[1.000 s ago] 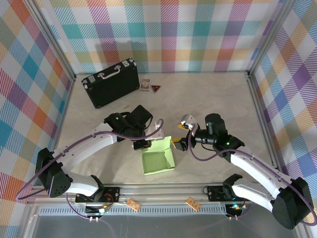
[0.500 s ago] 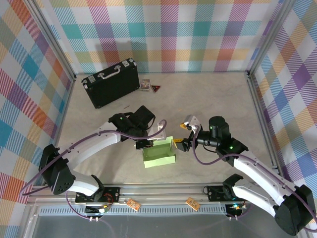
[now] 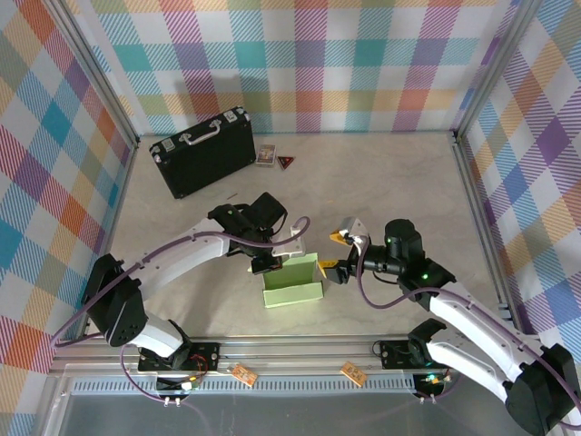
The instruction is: Fold the paper box
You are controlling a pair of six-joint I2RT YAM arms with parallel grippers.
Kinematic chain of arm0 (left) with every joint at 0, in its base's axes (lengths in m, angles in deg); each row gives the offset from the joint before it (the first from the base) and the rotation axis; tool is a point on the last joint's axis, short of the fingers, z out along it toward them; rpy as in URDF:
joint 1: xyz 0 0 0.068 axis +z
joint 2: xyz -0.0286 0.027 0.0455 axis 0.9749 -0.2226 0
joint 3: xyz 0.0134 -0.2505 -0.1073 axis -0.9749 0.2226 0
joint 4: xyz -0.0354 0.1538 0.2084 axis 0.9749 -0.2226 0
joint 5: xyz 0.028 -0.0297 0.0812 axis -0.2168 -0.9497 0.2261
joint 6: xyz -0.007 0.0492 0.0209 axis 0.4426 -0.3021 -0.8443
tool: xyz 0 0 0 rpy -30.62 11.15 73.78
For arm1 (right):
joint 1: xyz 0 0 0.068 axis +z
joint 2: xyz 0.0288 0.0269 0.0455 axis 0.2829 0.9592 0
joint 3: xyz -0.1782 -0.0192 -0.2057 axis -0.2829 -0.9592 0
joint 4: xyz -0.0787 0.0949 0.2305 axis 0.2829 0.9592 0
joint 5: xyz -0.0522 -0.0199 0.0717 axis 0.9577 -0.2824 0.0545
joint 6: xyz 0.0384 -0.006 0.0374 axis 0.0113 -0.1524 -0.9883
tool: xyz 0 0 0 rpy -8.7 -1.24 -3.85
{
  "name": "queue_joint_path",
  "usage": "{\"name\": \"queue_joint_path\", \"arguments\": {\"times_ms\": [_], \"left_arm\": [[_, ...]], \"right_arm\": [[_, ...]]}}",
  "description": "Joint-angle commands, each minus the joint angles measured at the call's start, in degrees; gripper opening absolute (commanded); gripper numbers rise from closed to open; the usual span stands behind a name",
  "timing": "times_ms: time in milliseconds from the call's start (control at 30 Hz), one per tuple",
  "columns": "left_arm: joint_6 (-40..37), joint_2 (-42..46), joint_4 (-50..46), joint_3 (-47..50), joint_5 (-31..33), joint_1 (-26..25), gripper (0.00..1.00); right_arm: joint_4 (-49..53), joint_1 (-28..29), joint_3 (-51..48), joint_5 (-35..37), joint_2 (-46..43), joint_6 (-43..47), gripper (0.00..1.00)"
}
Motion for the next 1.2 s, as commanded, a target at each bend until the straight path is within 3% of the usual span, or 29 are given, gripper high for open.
{"name": "queue_joint_path", "arguments": {"times_ms": [0, 133, 233, 433, 700, 900, 1167], "left_arm": [[-1.13, -0.95, -0.47, 0.07, -2.35, 0.69, 0.0], [-1.35, -1.39, -0.42, 0.16, -2.69, 1.12, 0.0], [-1.38, -1.35, -0.34, 0.16, -3.12, 1.69, 0.0], [-1.35, -1.25, -0.16, 0.16, -3.68, 2.03, 0.0], [-1.3, -1.05, -0.14, 0.38, -3.7, 2.08, 0.0], [-1.3, -0.87, -0.16, 0.42, -3.83, 2.1, 0.0], [-0.99, -0.03, -0.64, 0.46, -5.36, 2.1, 0.0]], "right_arm": [[-1.34, 0.06, -0.3, -3.92, 0.77, 2.39, 0.85], [-3.41, 0.69, -0.74, -9.06, 3.15, 6.0, 0.89], [-1.46, 4.26, -0.4, -10.19, 5.17, 12.94, 0.9], [-0.67, 13.52, -2.56, -2.32, 4.23, 25.33, 0.93], [0.06, 20.28, -4.96, 0.29, 2.37, 34.81, 0.93], [-2.92, 26.09, -6.45, 14.07, 3.97, 41.66, 0.92], [-13.16, 28.63, -8.78, 27.06, 6.74, 46.04, 0.91]]}}
